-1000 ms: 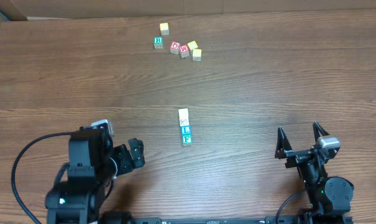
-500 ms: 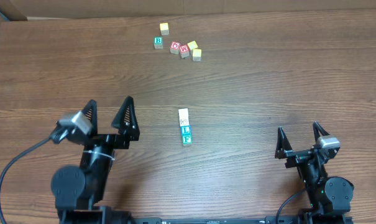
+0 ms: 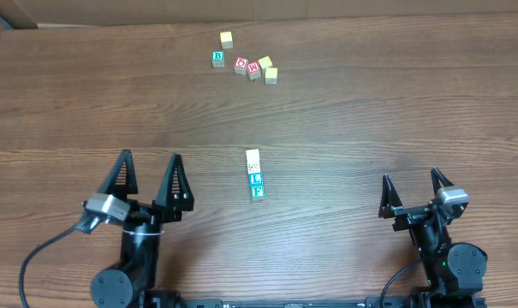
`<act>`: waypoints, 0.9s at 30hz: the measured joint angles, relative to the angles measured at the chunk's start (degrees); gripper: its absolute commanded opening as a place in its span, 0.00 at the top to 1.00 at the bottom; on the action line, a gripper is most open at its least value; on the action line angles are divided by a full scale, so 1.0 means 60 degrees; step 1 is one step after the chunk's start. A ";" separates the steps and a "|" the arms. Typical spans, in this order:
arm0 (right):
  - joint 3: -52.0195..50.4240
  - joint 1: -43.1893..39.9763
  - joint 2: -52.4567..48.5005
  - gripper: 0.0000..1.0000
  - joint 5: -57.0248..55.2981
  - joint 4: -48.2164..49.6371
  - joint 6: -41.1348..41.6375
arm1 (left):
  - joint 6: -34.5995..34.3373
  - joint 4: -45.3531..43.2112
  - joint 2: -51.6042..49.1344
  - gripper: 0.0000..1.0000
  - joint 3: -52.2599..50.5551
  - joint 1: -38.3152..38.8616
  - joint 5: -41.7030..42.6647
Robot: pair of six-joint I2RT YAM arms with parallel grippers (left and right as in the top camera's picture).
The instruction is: Flip 4 blocks
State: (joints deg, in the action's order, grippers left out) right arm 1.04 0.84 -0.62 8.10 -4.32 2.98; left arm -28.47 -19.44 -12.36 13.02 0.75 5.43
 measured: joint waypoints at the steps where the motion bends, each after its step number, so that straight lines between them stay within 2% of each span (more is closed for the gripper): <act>1: 0.0000 0.0000 0.0000 0.00 -0.0004 -0.0011 -0.0004 | 0.0000 -0.0015 0.0146 0.00 -0.0164 0.0000 -0.0080; 13: 0.0000 0.0000 0.0000 0.00 -0.0004 -0.0011 -0.0004 | -0.0018 -0.0015 0.1643 0.00 -0.1920 0.0000 -0.0776; 19: 0.0000 -0.0004 0.0000 0.00 0.0000 -0.0007 0.0000 | 0.0157 0.1086 0.1690 0.00 -0.2069 0.0000 -0.1031; 27: 0.0000 -0.0004 0.0000 0.00 0.0004 -0.0007 -0.0004 | 0.1541 0.3275 0.1898 0.00 -0.2084 0.0000 -0.1166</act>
State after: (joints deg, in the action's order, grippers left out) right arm 1.04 0.82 -0.62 8.12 -4.36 2.96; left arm -19.22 0.21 -0.97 0.51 0.75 -1.56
